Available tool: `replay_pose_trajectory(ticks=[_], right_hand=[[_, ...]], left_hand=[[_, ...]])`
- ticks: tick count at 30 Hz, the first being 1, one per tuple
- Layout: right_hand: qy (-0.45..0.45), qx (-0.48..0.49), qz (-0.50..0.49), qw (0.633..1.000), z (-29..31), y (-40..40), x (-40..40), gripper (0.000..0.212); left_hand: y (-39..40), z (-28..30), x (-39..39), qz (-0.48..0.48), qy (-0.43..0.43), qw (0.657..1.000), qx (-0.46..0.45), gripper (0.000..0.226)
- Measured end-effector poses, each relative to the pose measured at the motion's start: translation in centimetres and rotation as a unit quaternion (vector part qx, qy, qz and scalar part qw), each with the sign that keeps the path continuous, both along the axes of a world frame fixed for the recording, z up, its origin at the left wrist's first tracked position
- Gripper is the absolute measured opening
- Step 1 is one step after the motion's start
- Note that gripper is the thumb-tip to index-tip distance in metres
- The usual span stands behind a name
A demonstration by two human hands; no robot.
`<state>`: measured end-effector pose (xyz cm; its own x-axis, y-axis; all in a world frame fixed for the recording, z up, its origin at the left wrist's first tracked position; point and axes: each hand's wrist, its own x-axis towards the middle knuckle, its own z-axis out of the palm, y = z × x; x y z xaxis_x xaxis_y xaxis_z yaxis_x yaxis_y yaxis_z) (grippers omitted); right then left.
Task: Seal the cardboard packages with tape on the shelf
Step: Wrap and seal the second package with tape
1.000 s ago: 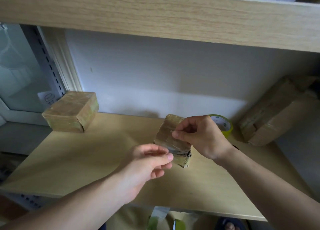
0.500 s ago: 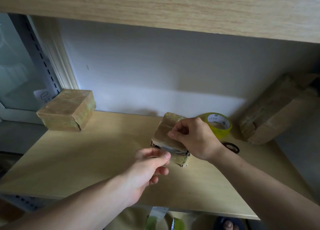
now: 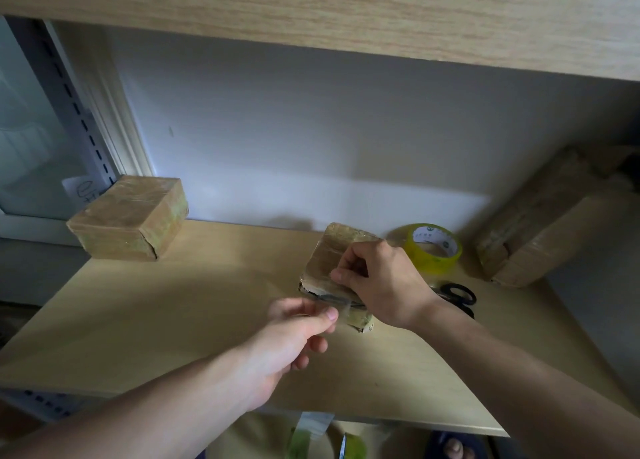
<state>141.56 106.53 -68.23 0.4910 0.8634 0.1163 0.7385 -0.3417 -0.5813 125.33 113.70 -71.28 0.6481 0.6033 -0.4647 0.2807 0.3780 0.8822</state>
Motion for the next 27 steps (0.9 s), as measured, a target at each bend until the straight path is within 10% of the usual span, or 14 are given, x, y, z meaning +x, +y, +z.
replay_pose_trajectory(ticks=[27], right_hand=[[-0.074,0.084,0.019,0.994,-2.1,-0.4,0.1,0.02]], left_hand=[[1.8,-1.0,-0.3,-0.079,0.069,0.985,0.135,0.015]])
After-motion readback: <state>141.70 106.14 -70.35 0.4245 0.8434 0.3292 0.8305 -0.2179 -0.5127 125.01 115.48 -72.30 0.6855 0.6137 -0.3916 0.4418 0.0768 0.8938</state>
